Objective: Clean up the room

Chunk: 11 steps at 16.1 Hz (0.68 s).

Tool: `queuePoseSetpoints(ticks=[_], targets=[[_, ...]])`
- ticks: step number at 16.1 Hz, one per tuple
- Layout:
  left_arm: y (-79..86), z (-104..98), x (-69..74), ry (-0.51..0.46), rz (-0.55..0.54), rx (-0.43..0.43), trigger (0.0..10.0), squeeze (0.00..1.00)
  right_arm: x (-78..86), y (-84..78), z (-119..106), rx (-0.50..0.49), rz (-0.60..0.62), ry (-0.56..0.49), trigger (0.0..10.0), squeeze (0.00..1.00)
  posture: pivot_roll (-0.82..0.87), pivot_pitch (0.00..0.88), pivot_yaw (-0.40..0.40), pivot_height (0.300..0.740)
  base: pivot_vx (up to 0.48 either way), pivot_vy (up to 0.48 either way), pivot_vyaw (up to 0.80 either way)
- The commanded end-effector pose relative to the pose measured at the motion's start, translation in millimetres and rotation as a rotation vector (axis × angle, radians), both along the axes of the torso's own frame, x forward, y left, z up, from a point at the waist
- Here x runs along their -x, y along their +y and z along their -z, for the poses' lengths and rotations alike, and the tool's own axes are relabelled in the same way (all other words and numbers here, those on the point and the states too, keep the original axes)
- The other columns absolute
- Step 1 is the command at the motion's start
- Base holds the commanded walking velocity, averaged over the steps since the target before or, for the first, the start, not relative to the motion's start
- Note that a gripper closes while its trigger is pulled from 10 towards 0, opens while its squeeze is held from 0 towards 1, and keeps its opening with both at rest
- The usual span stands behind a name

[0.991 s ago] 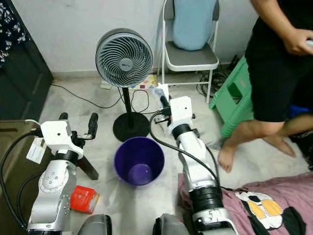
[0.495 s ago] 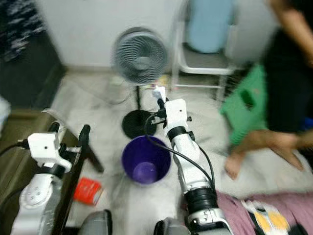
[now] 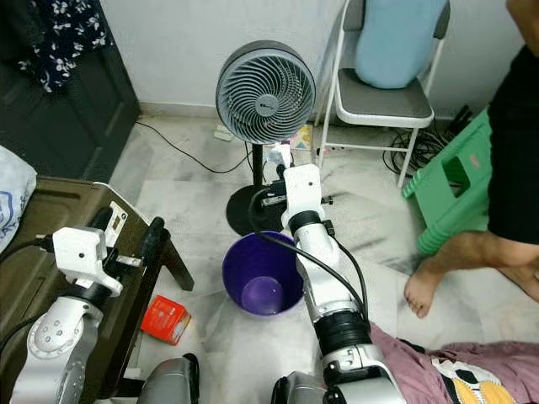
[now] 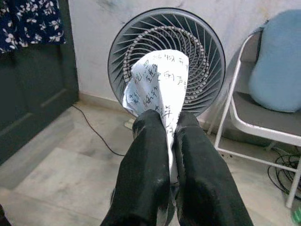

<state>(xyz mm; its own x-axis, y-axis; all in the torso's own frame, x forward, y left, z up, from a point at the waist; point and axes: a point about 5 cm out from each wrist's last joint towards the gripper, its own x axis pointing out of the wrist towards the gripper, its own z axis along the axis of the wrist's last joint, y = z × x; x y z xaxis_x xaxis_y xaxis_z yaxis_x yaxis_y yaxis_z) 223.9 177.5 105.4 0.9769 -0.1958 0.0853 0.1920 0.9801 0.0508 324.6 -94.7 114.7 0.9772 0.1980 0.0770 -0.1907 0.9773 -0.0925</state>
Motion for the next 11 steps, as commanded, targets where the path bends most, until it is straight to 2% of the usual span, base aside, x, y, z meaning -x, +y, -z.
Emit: queuePoseSetpoints(ticks=[1, 2, 3, 5, 7, 9, 11], targets=[[0.2, -6.2, -0.2, -0.029, 0.008, -0.010, 10.0, 0.00, -2.6, 0.0, -1.6, -0.003, 0.013, -0.006, 10.0, 0.00, 0.05, 0.108, -0.025, 0.740, 0.000, 0.000, 0.00], [-0.3, -6.4, -1.2, -0.032, 0.007, -0.009, 10.0, 0.00, -3.9, 1.3, -1.8, 0.056, 0.015, -0.016, 10.0, 0.00, 0.05, 0.109, -0.025, 0.740, 0.000, 0.000, 0.80], [-0.4, -6.4, -1.3, -0.032, 0.007, -0.009, 10.0, 0.00, -4.1, 2.1, -2.1, 0.059, 0.013, -0.018, 10.0, 0.00, 0.05, 0.109, -0.025, 0.740, 0.000, 0.000, 0.80], [-2.9, -6.7, -2.6, -0.035, 0.012, -0.005, 10.0, 0.00, -5.7, 5.1, -3.0, 0.028, 0.020, -0.014, 10.0, 0.00, 0.04, 0.107, -0.025, 0.740, 0.000, 0.000, 0.80], [-9.4, -9.0, -3.5, -0.034, 0.058, 0.030, 10.0, 0.00, -6.3, 2.9, -1.4, -0.008, 0.043, 0.005, 10.0, 0.00, 0.04, 0.106, -0.030, 0.740, 0.000, 0.000, 0.00], [-19.5, -13.1, -3.5, -0.045, 0.146, 0.013, 10.0, 0.00, -7.8, -12.8, 10.4, 0.048, 0.160, 0.072, 10.0, 0.00, 0.04, 0.108, -0.034, 0.740, 0.000, 0.000, 0.00], [-24.2, -16.9, -4.6, -0.062, 0.179, -0.001, 10.0, 0.00, -6.4, -26.2, 22.0, 0.049, 0.238, 0.144, 10.0, 0.00, 0.04, 0.112, -0.032, 0.740, 0.000, 0.000, 0.00]])
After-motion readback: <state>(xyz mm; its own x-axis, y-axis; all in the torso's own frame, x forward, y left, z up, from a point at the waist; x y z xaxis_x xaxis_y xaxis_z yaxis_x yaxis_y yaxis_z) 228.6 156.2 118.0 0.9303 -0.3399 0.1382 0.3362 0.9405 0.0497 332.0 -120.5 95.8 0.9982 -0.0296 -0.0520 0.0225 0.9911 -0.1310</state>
